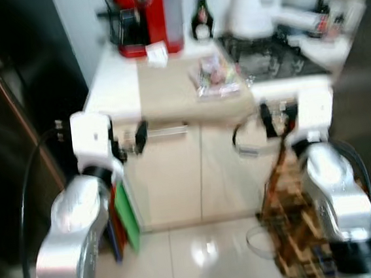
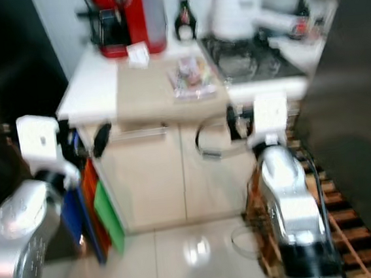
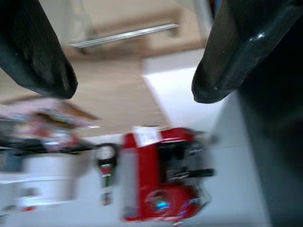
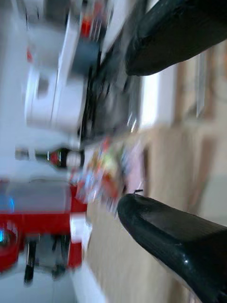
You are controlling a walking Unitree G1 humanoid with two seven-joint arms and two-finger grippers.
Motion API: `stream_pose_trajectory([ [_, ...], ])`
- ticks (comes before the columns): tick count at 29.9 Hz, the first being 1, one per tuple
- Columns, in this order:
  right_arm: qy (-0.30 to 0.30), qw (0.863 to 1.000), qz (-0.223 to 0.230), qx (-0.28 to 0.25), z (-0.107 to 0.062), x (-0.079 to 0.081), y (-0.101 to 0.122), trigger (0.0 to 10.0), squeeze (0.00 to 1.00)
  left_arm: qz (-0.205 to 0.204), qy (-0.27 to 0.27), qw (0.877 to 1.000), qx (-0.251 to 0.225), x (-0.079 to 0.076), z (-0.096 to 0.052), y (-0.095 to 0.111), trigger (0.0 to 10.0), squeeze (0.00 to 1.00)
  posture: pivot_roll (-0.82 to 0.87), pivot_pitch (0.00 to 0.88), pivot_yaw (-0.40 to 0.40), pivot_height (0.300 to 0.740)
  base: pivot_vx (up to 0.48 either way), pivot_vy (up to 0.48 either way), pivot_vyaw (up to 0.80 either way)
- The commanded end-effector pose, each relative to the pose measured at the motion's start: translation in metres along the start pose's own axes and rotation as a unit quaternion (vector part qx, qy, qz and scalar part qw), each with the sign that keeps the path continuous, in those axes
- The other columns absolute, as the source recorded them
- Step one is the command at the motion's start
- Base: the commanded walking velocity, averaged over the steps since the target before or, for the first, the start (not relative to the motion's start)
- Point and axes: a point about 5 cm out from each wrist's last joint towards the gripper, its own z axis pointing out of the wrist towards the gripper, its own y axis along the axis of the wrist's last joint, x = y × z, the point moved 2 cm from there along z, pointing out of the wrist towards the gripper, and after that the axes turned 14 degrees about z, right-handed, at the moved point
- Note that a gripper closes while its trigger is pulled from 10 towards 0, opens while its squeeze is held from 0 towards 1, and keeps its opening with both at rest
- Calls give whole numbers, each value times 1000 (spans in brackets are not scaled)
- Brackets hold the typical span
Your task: Restocking fridge
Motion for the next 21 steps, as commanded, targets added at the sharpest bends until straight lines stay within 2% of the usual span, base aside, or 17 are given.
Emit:
stream_pose_trajectory([
  [1,8,1000,-7,-16,9,-1,9,10000,0,2,-4,1000,-10,-3,8,6,10000,0,-35,0,1,740,480,0,0],
  [2,8,1000,-7,-16,9,-1,9,10000,0,2,-4,1000,-10,-3,8,6,10000,0,-35,0,1,740,480,0,0],
  [6,43,999,-4,-27,28,17,23,10000,0,6,-3,1000,-12,-2,11,7,10000,0,-26,0,-5,740,476,0,0],
  [9,53,998,-7,-30,35,22,30,10000,0,7,-5,1000,-14,-3,11,7,10000,0,-23,0,-7,740,477,0,0],
  [14,78,996,-3,-31,56,26,52,10000,0,7,-4,1000,-16,-3,13,8,10000,0,-16,0,-11,740,477,0,0],
  [16,84,996,-3,-26,60,26,55,10000,0,7,-4,1000,-16,-3,14,8,10000,0,-16,0,-9,740,472,0,0],
  [19,73,997,-10,-1,69,16,61,10000,0,8,-6,1000,-19,-4,15,9,10000,0,-15,0,-7,740,475,0,0],
  [20,66,997,-15,28,74,8,61,10000,133,26,-4,999,-22,-5,16,11,10000,0,-16,0,-7,740,480,0,0],
  [21,66,997,-15,28,74,8,61,10000,133,26,-4,999,-22,-5,16,11,10000,0,-16,0,-7,740,480,0,0],
])
